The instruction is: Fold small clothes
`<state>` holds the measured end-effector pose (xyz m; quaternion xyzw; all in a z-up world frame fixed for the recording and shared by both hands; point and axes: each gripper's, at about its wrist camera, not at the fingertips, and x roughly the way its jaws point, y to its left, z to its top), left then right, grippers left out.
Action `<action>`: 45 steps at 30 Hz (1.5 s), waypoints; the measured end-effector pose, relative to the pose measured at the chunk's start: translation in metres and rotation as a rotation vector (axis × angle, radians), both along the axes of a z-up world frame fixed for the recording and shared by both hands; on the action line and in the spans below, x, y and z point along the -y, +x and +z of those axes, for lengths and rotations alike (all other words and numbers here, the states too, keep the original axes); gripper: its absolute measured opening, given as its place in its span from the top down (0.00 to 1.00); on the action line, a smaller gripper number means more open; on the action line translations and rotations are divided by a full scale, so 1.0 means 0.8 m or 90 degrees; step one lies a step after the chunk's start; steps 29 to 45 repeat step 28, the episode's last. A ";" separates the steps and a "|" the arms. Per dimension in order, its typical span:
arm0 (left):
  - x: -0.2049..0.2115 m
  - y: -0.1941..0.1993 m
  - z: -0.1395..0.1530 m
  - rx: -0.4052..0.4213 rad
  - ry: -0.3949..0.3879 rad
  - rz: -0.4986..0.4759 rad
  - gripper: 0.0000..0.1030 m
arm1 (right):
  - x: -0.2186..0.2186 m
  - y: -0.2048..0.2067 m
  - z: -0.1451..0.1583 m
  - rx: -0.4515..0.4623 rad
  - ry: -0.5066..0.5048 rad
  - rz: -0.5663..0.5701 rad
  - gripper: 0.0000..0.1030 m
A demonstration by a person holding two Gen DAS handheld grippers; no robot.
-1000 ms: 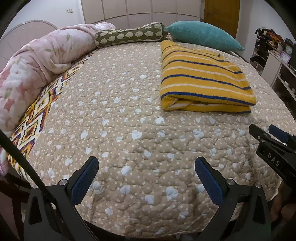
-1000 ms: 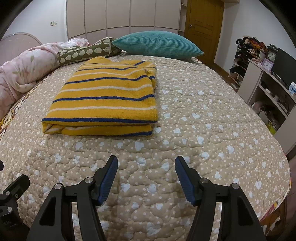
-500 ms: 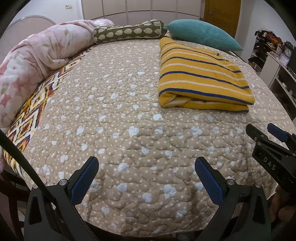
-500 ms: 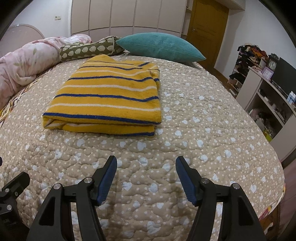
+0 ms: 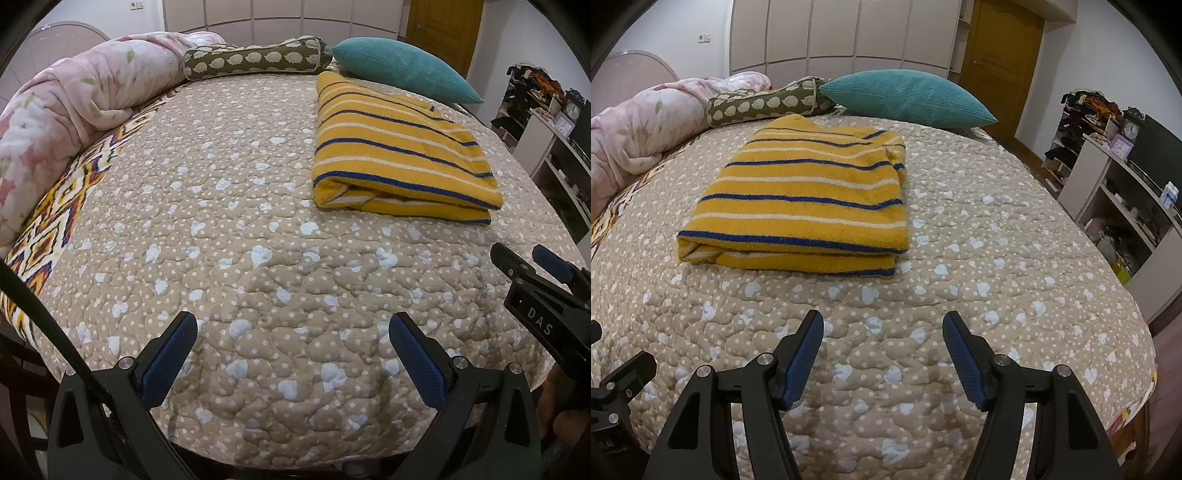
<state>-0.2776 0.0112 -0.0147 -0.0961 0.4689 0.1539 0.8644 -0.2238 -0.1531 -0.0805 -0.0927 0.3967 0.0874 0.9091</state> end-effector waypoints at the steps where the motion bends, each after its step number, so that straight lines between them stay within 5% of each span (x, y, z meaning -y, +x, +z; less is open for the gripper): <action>1: 0.000 0.000 0.000 0.000 0.000 0.000 0.00 | 0.000 0.000 0.001 0.000 0.000 0.000 0.31; 15: -0.016 0.000 -0.018 -0.049 -0.061 0.025 0.00 | -0.012 0.006 0.000 -0.035 -0.033 0.001 0.30; 24: -0.039 -0.001 -0.016 -0.029 -0.110 0.049 0.00 | -0.034 0.019 0.002 -0.063 -0.079 0.001 0.30; 45: -0.050 0.002 -0.007 -0.007 -0.117 0.056 0.00 | -0.045 0.019 0.003 -0.061 -0.084 0.014 0.30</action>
